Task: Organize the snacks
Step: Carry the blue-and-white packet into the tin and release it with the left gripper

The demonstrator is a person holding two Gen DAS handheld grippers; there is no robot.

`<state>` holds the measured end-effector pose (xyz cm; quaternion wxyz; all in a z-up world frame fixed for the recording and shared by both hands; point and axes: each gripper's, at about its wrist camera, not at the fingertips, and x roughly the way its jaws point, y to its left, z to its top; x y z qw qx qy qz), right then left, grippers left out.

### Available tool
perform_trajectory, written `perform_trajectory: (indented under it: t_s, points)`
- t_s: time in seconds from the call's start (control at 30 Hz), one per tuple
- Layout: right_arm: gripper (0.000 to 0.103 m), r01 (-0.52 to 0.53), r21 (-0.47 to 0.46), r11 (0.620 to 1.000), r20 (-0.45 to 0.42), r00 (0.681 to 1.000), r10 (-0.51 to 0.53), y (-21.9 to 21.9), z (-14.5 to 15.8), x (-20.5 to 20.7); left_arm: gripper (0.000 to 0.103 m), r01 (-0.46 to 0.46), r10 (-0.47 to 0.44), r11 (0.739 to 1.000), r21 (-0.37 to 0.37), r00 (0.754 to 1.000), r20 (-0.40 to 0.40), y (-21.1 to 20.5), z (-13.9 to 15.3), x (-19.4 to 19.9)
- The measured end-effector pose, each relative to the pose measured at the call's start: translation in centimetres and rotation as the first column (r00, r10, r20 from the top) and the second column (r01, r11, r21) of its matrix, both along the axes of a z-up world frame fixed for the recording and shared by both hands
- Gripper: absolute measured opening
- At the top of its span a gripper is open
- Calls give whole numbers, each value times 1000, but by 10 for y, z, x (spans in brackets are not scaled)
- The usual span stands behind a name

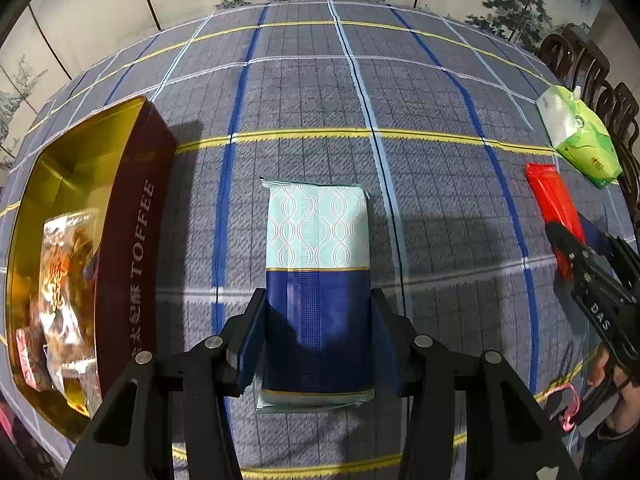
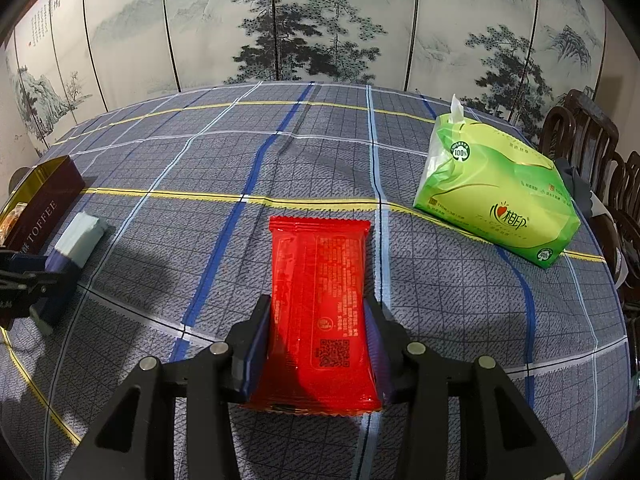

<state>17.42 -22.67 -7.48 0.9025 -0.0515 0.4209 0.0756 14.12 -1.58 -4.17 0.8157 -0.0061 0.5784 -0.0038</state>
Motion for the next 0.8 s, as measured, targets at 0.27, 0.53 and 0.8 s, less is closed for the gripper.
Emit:
perform_trajectory:
  t_s: [0.27, 0.53, 0.8]
  points:
    - [46, 0, -1, 1000, 0, 1000, 0, 0, 0, 0, 45, 17, -17, 1000, -9, 1000, 10, 4, 12, -20]
    - [46, -1, -2, 1000, 1, 1000, 1, -1, 0, 0, 45, 70, -70, 998, 4, 996, 61, 6, 41, -41]
    - [46, -1, -4, 1000, 1, 1000, 1, -1, 1, 1, 45, 67, -70, 997, 27, 990, 126, 26, 74, -55]
